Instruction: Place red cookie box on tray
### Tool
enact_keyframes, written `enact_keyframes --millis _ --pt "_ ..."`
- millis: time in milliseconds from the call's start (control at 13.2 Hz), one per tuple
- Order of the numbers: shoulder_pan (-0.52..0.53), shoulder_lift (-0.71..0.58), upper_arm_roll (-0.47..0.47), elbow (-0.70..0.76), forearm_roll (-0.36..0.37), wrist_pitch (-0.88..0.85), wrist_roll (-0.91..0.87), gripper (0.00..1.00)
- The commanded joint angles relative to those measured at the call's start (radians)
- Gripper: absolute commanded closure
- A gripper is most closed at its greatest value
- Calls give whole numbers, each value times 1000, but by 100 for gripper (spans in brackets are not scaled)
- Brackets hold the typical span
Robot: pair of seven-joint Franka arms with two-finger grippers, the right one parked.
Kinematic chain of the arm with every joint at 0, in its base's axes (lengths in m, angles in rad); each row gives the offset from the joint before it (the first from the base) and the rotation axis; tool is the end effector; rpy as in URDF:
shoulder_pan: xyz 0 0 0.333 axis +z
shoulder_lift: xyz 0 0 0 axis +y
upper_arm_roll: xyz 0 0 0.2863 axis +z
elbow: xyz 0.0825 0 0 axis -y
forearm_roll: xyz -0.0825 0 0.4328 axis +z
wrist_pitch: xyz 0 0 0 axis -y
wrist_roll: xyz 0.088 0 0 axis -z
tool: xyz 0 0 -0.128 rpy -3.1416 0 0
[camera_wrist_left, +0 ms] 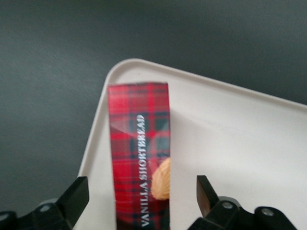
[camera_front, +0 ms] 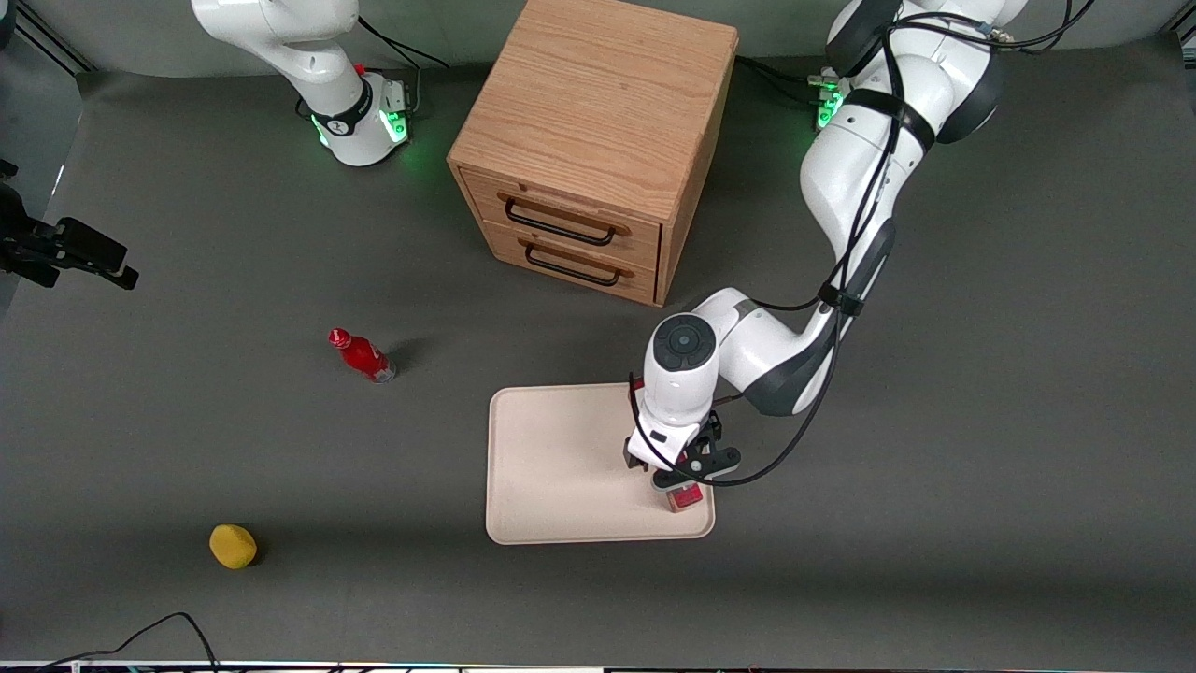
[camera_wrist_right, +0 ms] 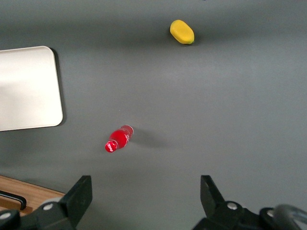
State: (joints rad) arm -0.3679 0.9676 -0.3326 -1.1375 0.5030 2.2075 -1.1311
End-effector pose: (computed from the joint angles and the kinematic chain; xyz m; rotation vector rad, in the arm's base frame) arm 0.6730 -0.4421 0.1853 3.0645 0.4905 0.3438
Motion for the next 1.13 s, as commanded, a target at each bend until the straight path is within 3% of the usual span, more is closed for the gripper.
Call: enact_keyframes --millis 0,377,528,755,1057 --pt "12 -68 -14 12 -3 -142 71 0" --pt "110 -286 -45 -52 -200 -405 379 0" --pt "174 -435 -40 -192 -268 -428 514 0" --pt "254 -640 -39 -387 -296 -457 666 0" --pt "409 -872 -10 -606 -415 -453 904 0"
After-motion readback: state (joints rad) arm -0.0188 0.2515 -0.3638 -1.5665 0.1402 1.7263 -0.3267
